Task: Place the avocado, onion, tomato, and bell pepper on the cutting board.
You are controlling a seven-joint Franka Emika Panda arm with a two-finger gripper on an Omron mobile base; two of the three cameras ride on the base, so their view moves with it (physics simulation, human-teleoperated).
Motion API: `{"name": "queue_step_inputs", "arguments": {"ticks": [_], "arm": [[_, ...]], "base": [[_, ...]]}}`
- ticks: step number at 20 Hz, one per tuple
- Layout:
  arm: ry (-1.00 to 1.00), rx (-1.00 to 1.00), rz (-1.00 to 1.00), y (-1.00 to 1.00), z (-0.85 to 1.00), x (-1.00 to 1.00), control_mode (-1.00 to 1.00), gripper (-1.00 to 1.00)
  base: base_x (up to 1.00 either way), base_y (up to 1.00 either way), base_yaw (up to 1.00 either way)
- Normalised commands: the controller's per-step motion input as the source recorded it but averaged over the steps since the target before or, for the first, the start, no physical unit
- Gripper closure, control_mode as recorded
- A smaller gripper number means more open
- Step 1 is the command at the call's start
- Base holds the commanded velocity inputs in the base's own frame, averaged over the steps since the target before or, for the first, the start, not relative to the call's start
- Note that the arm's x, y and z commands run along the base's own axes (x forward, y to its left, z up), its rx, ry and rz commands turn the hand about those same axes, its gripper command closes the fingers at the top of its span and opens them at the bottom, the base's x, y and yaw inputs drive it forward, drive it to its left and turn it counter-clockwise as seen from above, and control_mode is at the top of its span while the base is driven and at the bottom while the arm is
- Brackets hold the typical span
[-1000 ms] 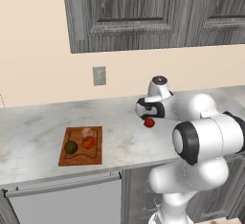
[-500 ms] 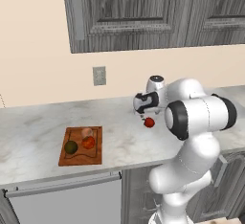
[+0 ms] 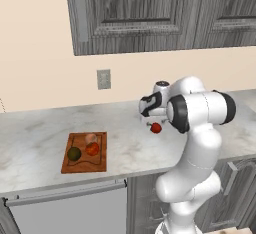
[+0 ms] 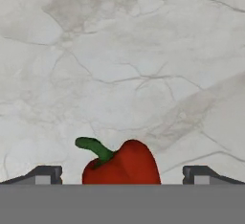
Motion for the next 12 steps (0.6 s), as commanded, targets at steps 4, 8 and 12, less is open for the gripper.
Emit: {"name": "queue_step_inputs", "arguments": {"ticks": [4, 8, 12], "arm": [[0.09, 0.01, 0.0, 0.0, -0.35, 0.13, -1.0, -1.0], [0.09, 0.01, 0.0, 0.0, -0.33, 0.15, -1.0, -1.0], [0.09, 0.0, 0.0, 0.0, -0.28, 0.12, -1.0, 1.0]], "base": [[0.0, 0.0, 0.0], [0.0, 0.0, 0.0], [0.0, 0.0, 0.0]]}}
